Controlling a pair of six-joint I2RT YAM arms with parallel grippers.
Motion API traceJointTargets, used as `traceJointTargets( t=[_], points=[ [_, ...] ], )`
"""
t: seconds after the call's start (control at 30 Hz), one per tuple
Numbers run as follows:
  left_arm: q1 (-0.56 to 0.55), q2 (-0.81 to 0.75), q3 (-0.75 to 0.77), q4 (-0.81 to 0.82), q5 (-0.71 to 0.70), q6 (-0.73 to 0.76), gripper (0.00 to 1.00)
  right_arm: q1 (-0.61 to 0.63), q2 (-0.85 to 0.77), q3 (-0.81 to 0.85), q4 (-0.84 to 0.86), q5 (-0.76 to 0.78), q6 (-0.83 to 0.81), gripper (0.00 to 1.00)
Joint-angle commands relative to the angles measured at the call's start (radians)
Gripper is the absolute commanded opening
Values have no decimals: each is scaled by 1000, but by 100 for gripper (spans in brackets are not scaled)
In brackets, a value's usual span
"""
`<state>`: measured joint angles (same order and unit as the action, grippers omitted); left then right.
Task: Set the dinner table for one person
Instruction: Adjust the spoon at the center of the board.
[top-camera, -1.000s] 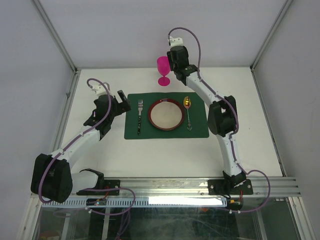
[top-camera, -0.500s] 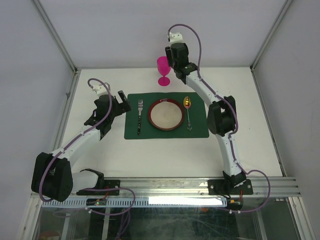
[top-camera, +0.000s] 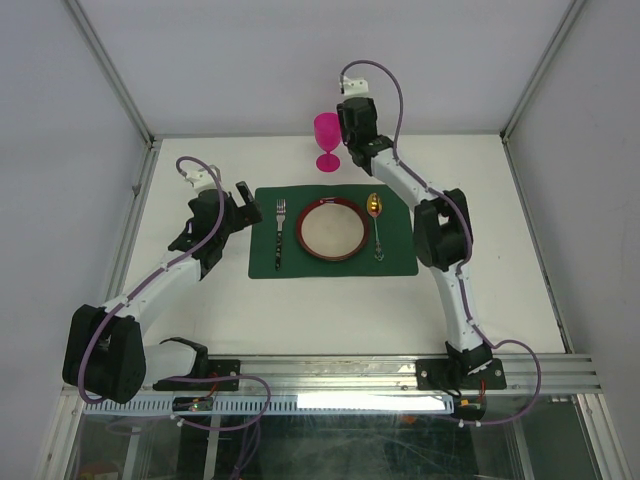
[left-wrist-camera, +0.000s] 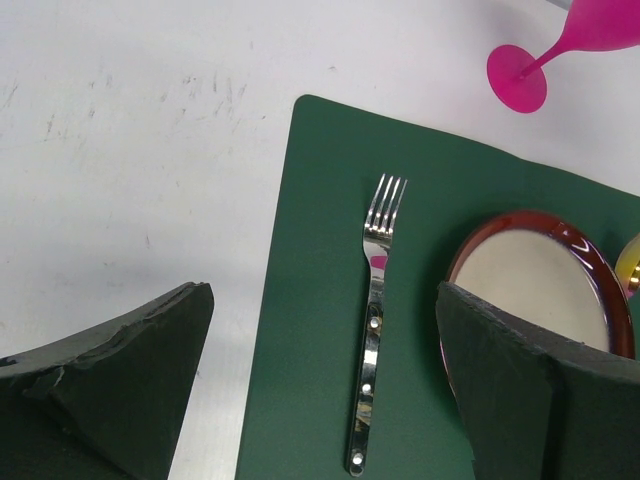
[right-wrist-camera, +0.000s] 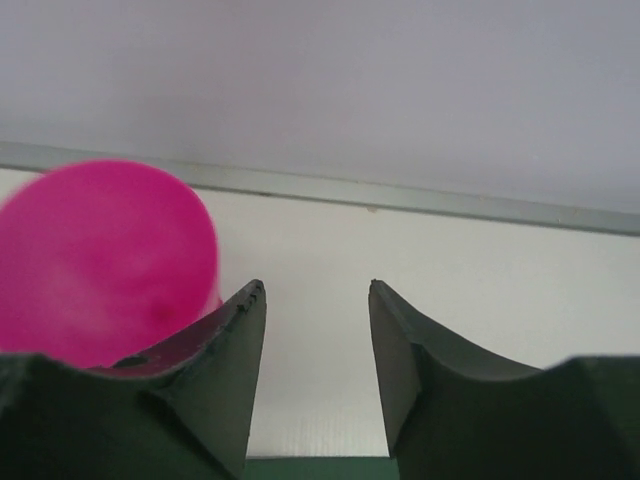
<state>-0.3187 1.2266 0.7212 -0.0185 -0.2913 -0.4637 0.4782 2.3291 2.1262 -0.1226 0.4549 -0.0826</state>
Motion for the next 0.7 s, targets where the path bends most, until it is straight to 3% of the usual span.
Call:
traceJointTargets(
  t=[0.0,0.3,0.67],
  points=[
    [10,-13,15,31,-20,17,99,-55,-129,-141,54,105,2,46],
    [9,-10,20,39,-2,2,99,-100,-384,-561,37,81,82,47],
    [10,-27,1,40,15,-10,99,-88,-416,-650,-113,-28,167,39]
  ],
)
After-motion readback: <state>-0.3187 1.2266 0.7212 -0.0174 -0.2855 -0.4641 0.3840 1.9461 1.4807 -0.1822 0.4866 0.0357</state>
